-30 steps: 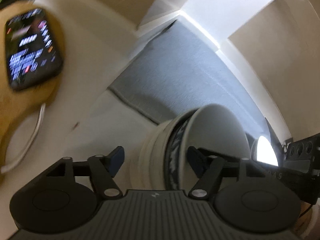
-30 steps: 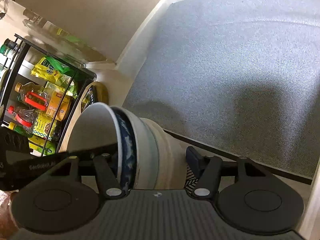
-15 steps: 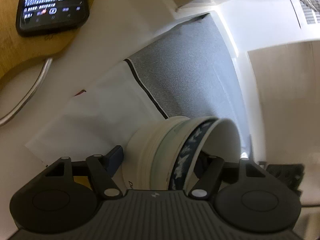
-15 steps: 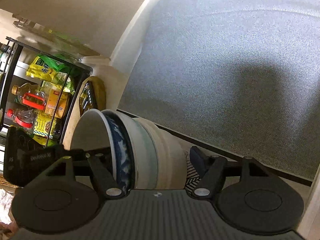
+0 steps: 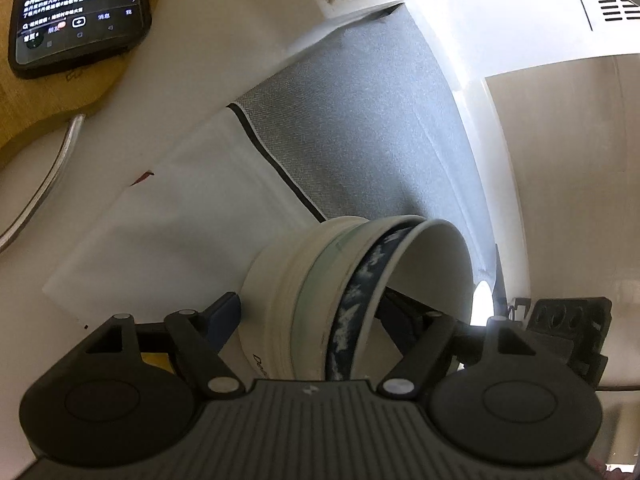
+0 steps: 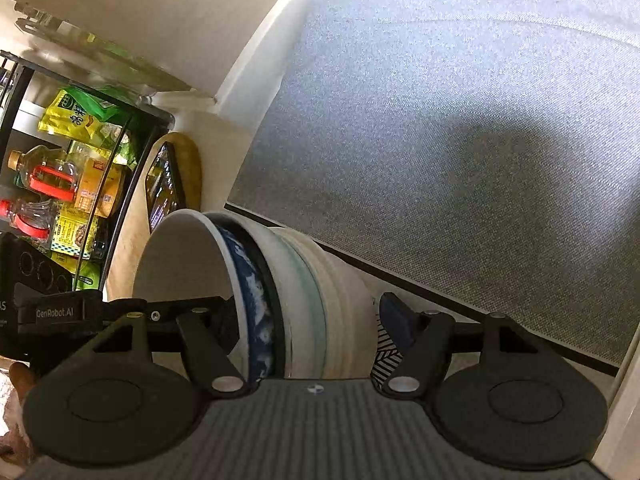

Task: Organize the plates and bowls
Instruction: 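Carry the bowl stack with both grippers toward the flower-print plate stack by the stove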

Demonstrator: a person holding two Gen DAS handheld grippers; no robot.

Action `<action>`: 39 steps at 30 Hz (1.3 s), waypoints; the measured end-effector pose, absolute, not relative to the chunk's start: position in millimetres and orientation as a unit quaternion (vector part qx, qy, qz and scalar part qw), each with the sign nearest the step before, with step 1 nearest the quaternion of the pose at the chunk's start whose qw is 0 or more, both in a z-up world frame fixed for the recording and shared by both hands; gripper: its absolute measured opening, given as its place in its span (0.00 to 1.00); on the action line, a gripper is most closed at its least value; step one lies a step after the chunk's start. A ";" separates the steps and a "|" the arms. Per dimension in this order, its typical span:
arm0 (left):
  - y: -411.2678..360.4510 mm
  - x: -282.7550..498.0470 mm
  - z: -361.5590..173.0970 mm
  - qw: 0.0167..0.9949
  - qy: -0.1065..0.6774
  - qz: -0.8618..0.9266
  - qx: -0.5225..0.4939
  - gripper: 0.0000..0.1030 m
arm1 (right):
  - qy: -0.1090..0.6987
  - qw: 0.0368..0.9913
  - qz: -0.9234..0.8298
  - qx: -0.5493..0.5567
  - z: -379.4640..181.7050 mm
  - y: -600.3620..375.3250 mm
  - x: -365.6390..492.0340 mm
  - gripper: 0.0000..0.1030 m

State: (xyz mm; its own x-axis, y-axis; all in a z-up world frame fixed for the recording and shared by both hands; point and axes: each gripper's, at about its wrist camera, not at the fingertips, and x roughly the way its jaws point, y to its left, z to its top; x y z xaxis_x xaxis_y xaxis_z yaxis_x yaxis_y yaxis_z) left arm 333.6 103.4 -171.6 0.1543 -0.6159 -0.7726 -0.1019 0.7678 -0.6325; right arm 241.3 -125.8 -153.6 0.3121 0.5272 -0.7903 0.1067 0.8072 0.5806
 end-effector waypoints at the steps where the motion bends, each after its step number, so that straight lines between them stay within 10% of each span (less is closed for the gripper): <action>1: 102.6 333.0 -171.0 0.705 0.622 -0.185 -0.285 0.77 | 0.567 0.763 0.139 0.278 -153.7 -125.7 240.7 0.71; 7: 105.5 320.4 -169.6 0.727 0.604 -0.190 -0.266 0.63 | 0.545 0.782 0.145 0.266 -154.6 -123.9 230.5 0.70; 39: 52.0 327.6 -165.2 0.711 0.612 -0.217 -0.268 0.65 | 0.492 0.829 0.099 0.246 -131.2 -153.2 223.5 0.66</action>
State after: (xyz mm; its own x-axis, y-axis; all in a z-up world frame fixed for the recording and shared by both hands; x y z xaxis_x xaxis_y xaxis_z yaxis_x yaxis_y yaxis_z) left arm 327.6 52.0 -165.2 0.1553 -0.6378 -0.7543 -0.0194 0.7615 -0.6479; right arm 223.5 -153.2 -131.2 0.4961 0.4072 -0.7669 0.0777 0.8589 0.5063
